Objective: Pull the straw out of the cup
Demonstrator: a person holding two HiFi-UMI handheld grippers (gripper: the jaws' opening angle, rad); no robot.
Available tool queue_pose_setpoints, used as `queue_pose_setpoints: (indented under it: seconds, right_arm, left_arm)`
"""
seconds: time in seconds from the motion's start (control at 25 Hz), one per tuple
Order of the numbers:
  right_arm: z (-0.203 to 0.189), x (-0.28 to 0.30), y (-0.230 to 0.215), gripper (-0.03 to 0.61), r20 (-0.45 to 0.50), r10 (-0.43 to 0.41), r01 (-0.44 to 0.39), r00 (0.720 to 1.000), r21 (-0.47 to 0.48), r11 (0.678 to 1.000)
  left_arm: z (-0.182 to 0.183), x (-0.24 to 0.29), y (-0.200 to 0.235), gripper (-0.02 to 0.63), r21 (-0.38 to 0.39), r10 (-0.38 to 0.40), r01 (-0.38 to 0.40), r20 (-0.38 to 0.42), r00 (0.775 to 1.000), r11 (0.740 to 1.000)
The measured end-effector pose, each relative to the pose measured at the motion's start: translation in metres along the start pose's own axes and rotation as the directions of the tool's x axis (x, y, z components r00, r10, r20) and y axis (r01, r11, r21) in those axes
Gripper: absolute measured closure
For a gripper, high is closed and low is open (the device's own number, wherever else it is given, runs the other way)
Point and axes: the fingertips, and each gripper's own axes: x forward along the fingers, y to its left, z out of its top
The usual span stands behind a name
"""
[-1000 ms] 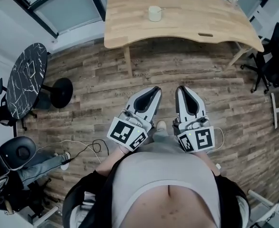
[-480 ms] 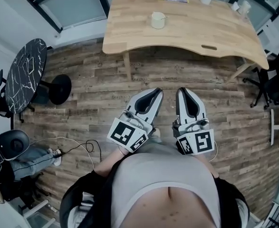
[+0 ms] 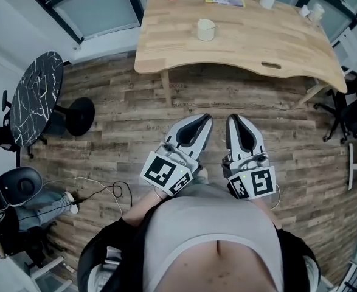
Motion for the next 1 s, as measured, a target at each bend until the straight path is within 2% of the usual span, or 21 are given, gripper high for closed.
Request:
queue_pose_setpoints:
  seconds: [1.0]
  right_arm:
    - [-0.007, 0.013, -0.014, 0.541, 0.008, 0.052, -0.052, 0.999, 0.039, 0.998]
  left_arm:
    - [0.003, 0.008, 0.008, 0.592, 0.043, 0.066, -0.067, 0.025, 0.998, 0.997]
